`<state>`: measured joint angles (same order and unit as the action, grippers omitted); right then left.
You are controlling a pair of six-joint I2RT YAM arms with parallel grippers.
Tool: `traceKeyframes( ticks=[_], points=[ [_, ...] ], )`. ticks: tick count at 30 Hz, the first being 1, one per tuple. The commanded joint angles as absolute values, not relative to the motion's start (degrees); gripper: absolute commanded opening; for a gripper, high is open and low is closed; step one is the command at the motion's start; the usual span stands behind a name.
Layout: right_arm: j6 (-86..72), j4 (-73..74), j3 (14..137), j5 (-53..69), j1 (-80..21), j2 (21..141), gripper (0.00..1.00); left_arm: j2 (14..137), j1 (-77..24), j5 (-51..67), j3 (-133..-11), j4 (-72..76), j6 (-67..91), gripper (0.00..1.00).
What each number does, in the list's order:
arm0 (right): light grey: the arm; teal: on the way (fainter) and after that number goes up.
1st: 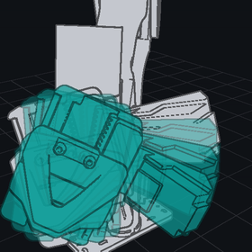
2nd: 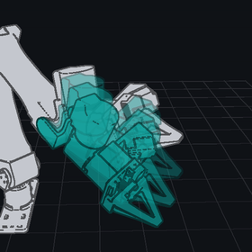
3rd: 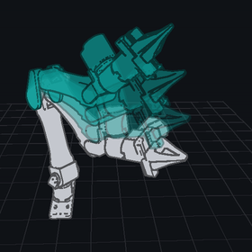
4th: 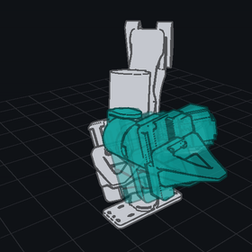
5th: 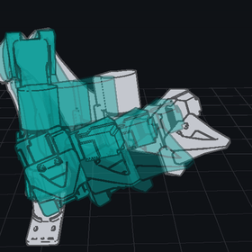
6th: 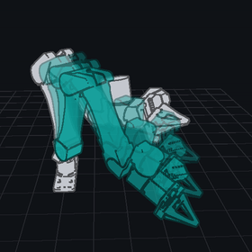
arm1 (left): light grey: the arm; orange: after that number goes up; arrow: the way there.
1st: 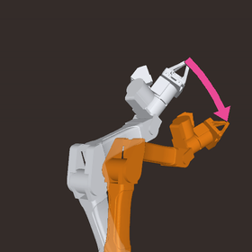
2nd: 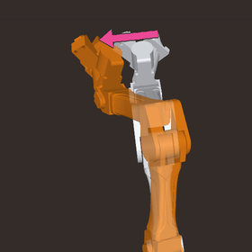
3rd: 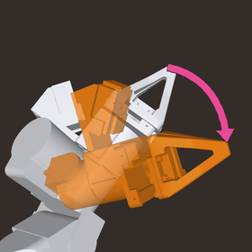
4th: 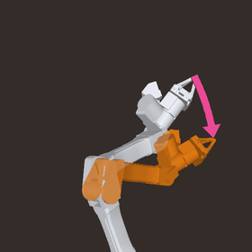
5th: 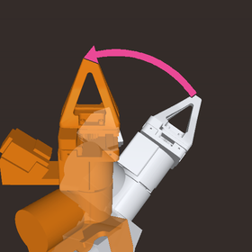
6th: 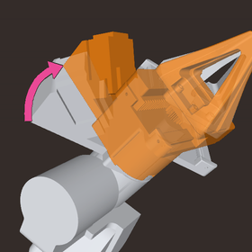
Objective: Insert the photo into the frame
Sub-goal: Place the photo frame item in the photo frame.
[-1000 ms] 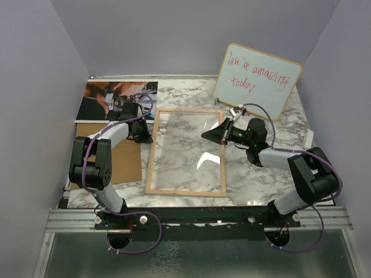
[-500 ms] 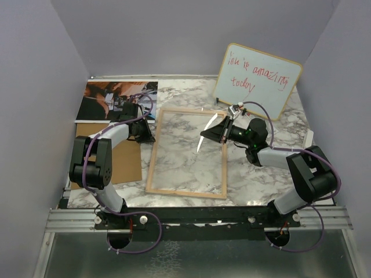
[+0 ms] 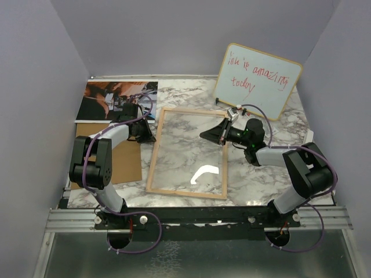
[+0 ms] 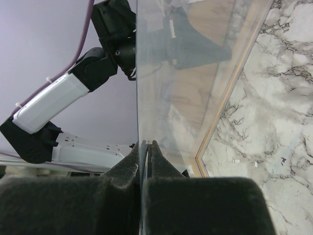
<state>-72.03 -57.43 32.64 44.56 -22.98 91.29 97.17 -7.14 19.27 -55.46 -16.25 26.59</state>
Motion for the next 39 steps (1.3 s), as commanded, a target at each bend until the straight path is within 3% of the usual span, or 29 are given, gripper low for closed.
traceKeyframes(
  ticks=[1,39],
  points=[
    [-72.6,-60.9,33.6,44.1,-23.6,91.6,0.01,99.1,-7.3,19.2,-53.3,-18.2,26.5,0.0],
    [-72.1,-65.0,34.0,45.3,-24.2,95.4,0.01,99.4,-7.3,19.3,-52.9,-17.9,26.6,0.0]
  ],
)
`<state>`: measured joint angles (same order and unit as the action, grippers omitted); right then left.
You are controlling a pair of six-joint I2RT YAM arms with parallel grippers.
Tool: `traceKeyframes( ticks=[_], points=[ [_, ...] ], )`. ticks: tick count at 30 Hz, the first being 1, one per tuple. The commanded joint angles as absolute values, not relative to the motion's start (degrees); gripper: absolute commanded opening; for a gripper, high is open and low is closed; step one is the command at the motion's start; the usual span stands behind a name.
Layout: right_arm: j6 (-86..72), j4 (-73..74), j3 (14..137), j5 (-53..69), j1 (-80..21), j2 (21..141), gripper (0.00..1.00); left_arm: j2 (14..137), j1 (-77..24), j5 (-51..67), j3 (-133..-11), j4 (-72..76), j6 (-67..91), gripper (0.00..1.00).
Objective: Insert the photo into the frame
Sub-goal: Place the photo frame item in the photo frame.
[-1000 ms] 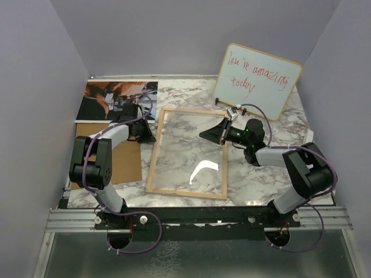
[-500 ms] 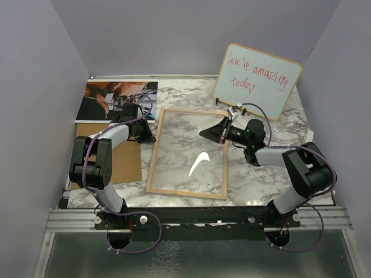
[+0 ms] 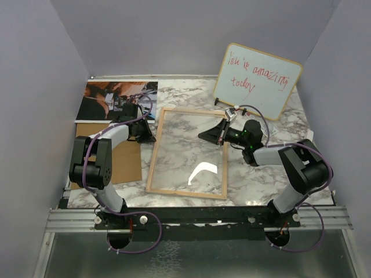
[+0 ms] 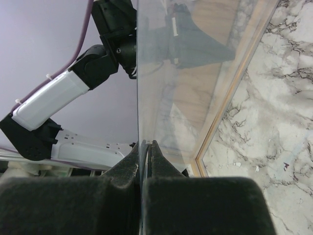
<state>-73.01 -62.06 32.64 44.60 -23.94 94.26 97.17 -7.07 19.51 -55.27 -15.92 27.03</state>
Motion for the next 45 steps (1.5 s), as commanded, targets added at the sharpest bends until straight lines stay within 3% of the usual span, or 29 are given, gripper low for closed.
traceKeyframes(
  ticks=[1,23,45],
  points=[
    [-72.1,-65.2,34.1,45.4,-24.2,95.4,0.01,99.5,-7.3,19.2,-52.9,-17.9,26.6,0.0],
    [-70.8,-68.0,34.9,47.7,-24.3,95.6,0.01,99.9,-7.3,19.2,-52.9,-17.9,26.6,0.0],
    [-65.8,-59.8,33.8,43.8,-24.3,97.2,0.01,100.0,-7.3,19.3,-53.0,-17.9,26.6,0.0]
  ],
)
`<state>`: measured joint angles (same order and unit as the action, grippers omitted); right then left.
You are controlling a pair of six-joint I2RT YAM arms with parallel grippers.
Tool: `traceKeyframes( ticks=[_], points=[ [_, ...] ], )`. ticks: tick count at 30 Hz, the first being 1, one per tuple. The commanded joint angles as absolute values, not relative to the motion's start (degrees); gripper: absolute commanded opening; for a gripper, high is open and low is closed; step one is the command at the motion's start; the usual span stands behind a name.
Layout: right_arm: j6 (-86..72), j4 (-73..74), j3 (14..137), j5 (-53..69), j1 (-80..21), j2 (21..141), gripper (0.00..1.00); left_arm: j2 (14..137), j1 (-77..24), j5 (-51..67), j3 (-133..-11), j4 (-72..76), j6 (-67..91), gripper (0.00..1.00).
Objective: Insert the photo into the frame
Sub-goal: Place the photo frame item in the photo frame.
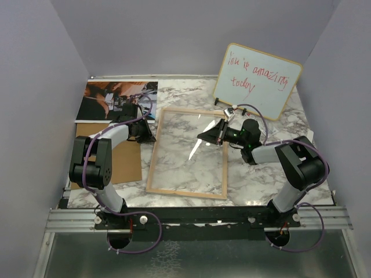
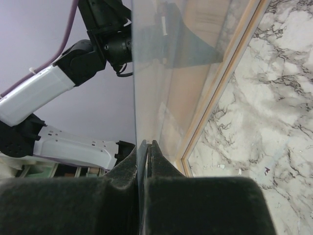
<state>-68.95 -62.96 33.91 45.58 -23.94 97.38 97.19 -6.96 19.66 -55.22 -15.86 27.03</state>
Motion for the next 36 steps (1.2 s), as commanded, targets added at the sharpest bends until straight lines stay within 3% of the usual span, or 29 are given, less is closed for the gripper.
traceKeyframes(
  ticks=[1,5,17,29,36],
  points=[
    [-65.5,-59.3,33.6,43.4,-24.3,97.0,0.01,100.1,-7.3,19.4,-53.0,-17.9,26.6,0.0],
    [-63.8,-56.5,32.8,41.7,-24.2,95.9,0.01,100.4,-7.3,19.6,-53.0,-17.9,26.4,0.01],
    [-60.8,-51.6,31.7,39.6,-22.9,94.3,0.01,100.3,-7.3,19.8,-52.5,-17.8,25.7,0.23],
    [-58.2,-48.6,32.3,40.4,-21.2,96.3,0.01,99.9,-7.3,19.4,-51.8,-17.7,25.2,0.35],
    [-57.4,-47.1,31.2,39.5,-20.3,96.2,0.01,100.0,-7.3,19.4,-51.8,-17.7,25.0,0.38]
  ],
)
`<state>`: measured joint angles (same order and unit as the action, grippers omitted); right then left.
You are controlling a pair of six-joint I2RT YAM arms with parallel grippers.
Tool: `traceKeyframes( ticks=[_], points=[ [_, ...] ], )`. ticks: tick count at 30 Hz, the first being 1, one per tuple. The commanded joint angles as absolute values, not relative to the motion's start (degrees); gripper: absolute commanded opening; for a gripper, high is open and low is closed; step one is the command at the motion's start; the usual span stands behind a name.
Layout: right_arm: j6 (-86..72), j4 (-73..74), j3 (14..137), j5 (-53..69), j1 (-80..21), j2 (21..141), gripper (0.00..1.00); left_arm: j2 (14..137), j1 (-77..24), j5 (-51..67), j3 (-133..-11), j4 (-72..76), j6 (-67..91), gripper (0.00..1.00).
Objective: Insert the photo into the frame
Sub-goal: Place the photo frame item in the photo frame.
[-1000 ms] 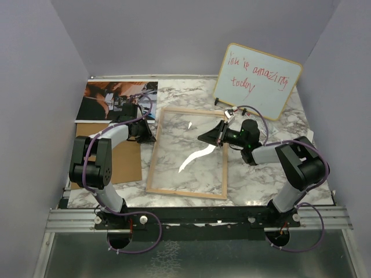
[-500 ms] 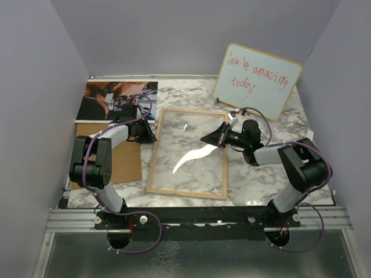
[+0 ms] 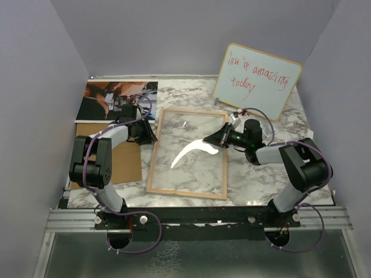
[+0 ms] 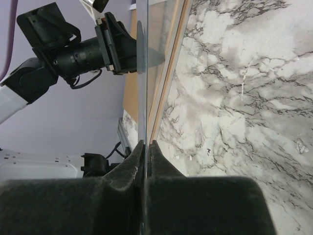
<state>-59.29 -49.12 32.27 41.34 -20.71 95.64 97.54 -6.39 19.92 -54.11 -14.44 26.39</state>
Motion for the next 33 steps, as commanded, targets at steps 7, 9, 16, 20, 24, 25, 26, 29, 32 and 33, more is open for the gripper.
traceKeyframes(
  ticks=[7,9,16,20,24,25,26,29,32,33],
  points=[
    [-57.1,-46.4,31.0,38.9,-19.8,97.5,0.01,100.6,-7.3,19.7,-51.8,-17.6,25.1,0.28],
    [-57.0,-46.1,30.7,38.4,-19.4,97.6,0.01,100.7,-7.3,19.7,-51.8,-17.6,25.2,0.25],
    [-56.2,-45.4,30.1,37.9,-18.5,98.7,0.01,101.0,-7.3,19.8,-51.8,-17.6,25.1,0.2],
    [-55.8,-45.0,29.6,37.4,-18.3,99.1,0.01,101.1,-7.4,19.7,-51.9,-17.6,25.2,0.2],
    [-55.5,-44.4,29.0,36.3,-17.8,99.0,0.01,101.2,-7.3,19.6,-51.9,-17.6,25.3,0.2],
    [-55.6,-44.3,28.8,36.0,-17.8,99.0,0.01,101.3,-7.3,19.6,-51.9,-17.6,25.3,0.2],
    [-55.6,-44.3,28.7,35.8,-17.7,99.0,0.01,101.3,-7.3,19.6,-51.9,-17.6,25.3,0.2],
    [-56.1,-44.5,28.6,35.7,-17.7,99.7,0.01,101.5,-7.3,19.7,-52.1,-17.5,25.4,0.19],
    [-57.2,-46.5,28.5,36.6,-17.7,100.9,0.01,101.5,-7.3,19.7,-52.2,-17.4,25.4,0.19],
    [-57.7,-47.7,28.5,37.1,-17.7,101.4,0.01,101.6,-7.3,19.8,-52.3,-17.4,25.4,0.19]
  ],
)
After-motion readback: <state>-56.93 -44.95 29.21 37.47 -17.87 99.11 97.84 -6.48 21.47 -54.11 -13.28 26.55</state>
